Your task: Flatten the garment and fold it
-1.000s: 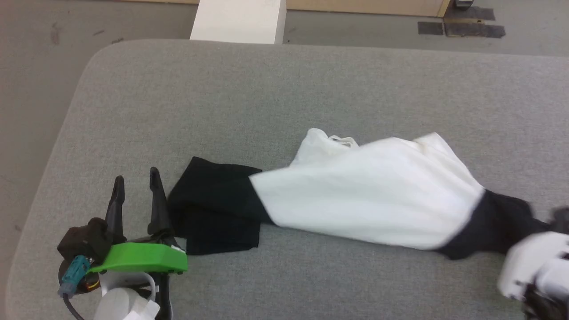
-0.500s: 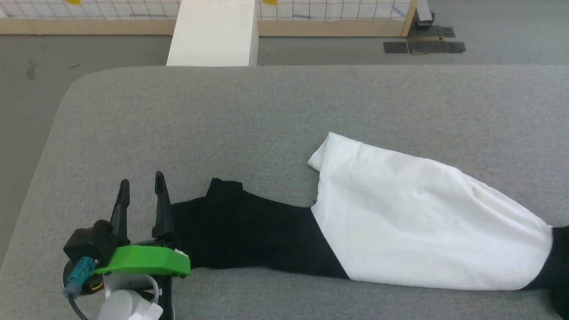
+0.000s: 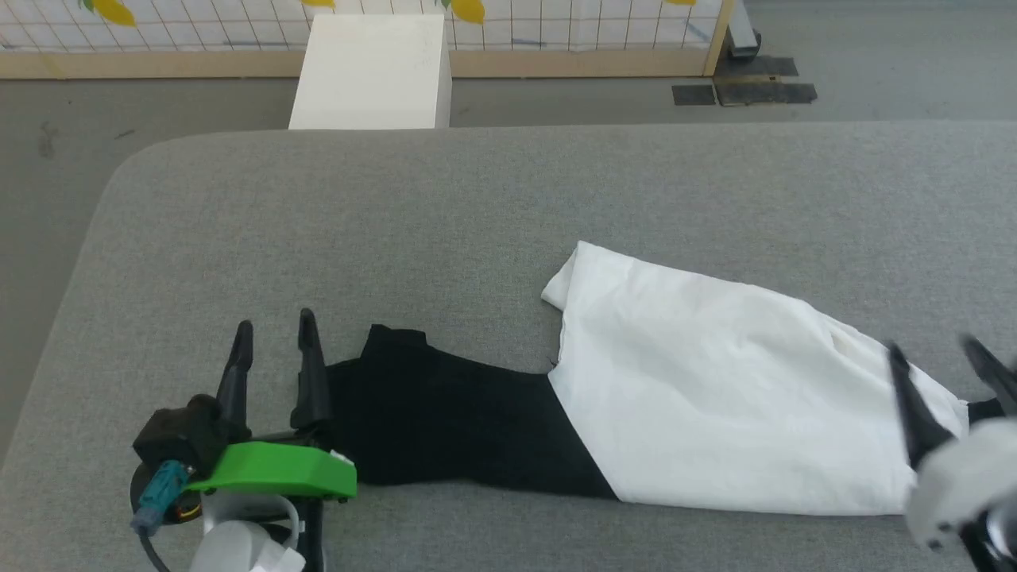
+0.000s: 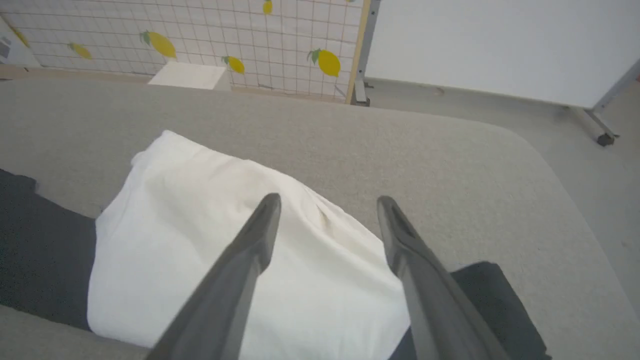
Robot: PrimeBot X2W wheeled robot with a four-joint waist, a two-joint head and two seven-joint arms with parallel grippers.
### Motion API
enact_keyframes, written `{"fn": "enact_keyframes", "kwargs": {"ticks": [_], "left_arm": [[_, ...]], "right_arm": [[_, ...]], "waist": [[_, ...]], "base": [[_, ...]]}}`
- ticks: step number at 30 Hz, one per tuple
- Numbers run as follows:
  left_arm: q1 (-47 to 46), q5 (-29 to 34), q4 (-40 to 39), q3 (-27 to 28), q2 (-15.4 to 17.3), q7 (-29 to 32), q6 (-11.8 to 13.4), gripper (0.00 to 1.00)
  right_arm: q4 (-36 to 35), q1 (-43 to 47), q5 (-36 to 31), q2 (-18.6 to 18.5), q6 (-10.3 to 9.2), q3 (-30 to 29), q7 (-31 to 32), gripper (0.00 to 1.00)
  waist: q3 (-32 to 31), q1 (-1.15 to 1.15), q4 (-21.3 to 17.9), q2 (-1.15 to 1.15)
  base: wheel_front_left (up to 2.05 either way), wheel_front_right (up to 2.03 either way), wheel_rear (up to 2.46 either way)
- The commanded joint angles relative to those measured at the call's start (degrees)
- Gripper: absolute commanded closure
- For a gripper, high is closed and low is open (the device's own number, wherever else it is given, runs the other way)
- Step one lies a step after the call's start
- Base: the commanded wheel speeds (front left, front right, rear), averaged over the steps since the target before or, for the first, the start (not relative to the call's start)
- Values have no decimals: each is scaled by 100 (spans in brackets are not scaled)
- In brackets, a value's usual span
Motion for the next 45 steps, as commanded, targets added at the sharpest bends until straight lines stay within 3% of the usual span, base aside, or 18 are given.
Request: {"fn": "enact_keyframes", "kwargs": {"ticks": [1,8,13,18,19,21,22,25,29,39,45], "left_arm": [[-43,63,-34,-56,-12,-23,-49,0],[-401,14,-62,-352,-13,-23,-131,0],[-611,-65,-56,-542,-13,-23,-135,0],[-740,-106,5,-669,-13,-23,-144,0],[-762,-123,14,-691,-13,-23,-141,0],[-797,-147,21,-732,-13,-23,-137,0],[-812,-157,21,-749,-13,-23,-134,0],[-865,-188,9,-798,-13,-23,-126,0],[-930,-203,-44,-822,-14,-23,-117,0],[-1195,-297,-179,-995,-14,-23,-110,0],[-1308,-358,-221,-1077,-14,-23,-67,0]], "right_arm": [[149,-307,-35,-203,-8,278,-221,0],[2132,-1693,49,-1203,-8,1654,-623,0],[3463,-2738,361,-1654,-8,2532,-181,0],[4344,-3522,779,-2014,-8,3302,505,0],[4496,-3647,939,-2079,-8,3478,744,4],[4654,-3845,1277,-2200,-8,3813,1206,74],[4668,-3934,1409,-2273,-8,3972,1385,99],[4552,-4281,1778,-2480,-8,4293,1593,100],[4590,-4812,1710,-2514,-8,4119,1144,100],[5734,-6204,584,-2030,-8,3246,-52,100],[6382,-6542,33,-1680,-8,2929,-618,100]], "waist": [[72,0,5,0],[464,0,237,0],[757,0,476,0],[977,0,677,0],[1003,0,713,0],[1053,0,776,0],[1076,0,802,0],[1152,0,870,0],[1273,0,918,0],[1728,0,1175,0],[1913,0,1285,0]], "base": [[0,0,0],[0,0,0],[0,0,0],[0,0,0],[0,0,0],[0,0,0],[0,0,0],[0,0,0],[0,0,0],[0,0,0],[0,0,0]]}}
